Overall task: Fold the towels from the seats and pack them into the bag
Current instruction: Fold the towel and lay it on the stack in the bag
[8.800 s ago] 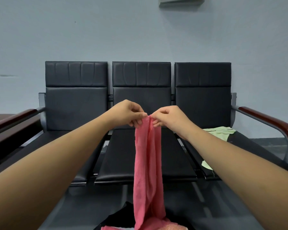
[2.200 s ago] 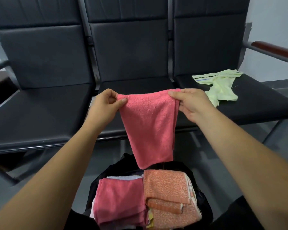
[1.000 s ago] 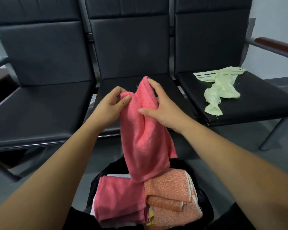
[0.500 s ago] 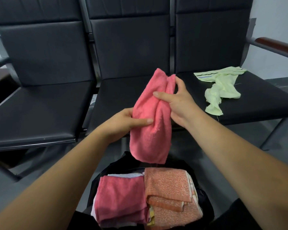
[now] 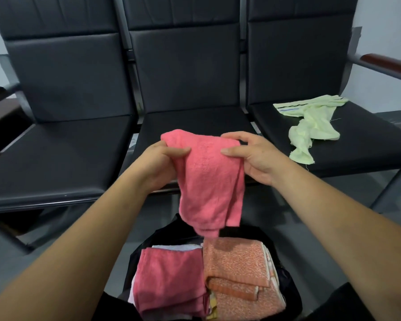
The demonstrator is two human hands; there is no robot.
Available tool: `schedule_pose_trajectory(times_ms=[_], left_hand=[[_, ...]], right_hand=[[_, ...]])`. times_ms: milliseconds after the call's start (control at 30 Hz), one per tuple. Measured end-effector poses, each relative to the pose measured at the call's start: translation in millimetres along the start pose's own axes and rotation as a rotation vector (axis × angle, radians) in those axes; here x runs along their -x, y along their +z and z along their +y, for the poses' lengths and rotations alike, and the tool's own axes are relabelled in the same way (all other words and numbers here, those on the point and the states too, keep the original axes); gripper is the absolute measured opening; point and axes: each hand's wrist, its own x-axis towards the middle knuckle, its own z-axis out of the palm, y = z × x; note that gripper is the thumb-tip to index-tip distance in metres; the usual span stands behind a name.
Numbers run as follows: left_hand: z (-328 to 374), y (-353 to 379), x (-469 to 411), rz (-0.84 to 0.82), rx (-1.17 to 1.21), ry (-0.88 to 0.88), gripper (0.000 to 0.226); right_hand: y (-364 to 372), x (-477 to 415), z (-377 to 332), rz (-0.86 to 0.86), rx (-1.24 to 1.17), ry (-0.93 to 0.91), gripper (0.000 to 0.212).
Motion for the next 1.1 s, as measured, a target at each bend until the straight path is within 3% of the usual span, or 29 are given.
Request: schedule_pose_trajectory(times_ms=[100,300,367,433,500,567,600,700,767,833,967,1100], left_hand=[[0,-8,1,0.021,-0.294,0.03,0.034],[-5,-9,-4,0.071,-0.354,0.004,0.042],[-7,-5,-4,0.094,-0.269,-0.022,0.042],[-5,-4,-4,0.12,-0.226,-0.041,0.031],[-3,-5,-4,0.146,-0.249,-0.05,0.026],[-1,-6,-4,0.153,-0.284,-0.059,0.027],[-1,-6,-3,0.154,-0.293,-0.067,0.027],[0,-7,-1,0.058,-0.233,-0.07,0.023],[2,-9,3,-0.104,-0.241,-0.052,0.032],[0,-12,3,-0.153,-0.349,-0.026,0.035],[-7,-12,-3,-0.002,-0.508,0.103,0.025],[-7,-6,-5,0.083,-0.384,0.122,0.019]], right_hand=[[-5,0,-3,0.122,0.016,-0.079,0.031],[-4,1,-4,0.374,0.533,-0.196,0.019],[-3,2,-6,0.354,0.583,-0.169,0.018],[-4,2,-9,0.24,0.452,-0.087,0.016],[-7,2,-9,0.084,0.271,0.023,0.043],[-12,-2,-6,0.054,0.413,0.05,0.074],[-13,-2,-4,0.064,0.562,0.035,0.076],[-11,0,-4,0.142,0.792,-0.057,0.036],[-13,1,-3,0.194,0.752,-0.117,0.022],[-16,4,-4,0.191,0.692,-0.132,0.017],[-19,6,-2,0.221,0.496,-0.085,0.022],[-20,4,-4,0.263,0.024,0.019,0.023]])
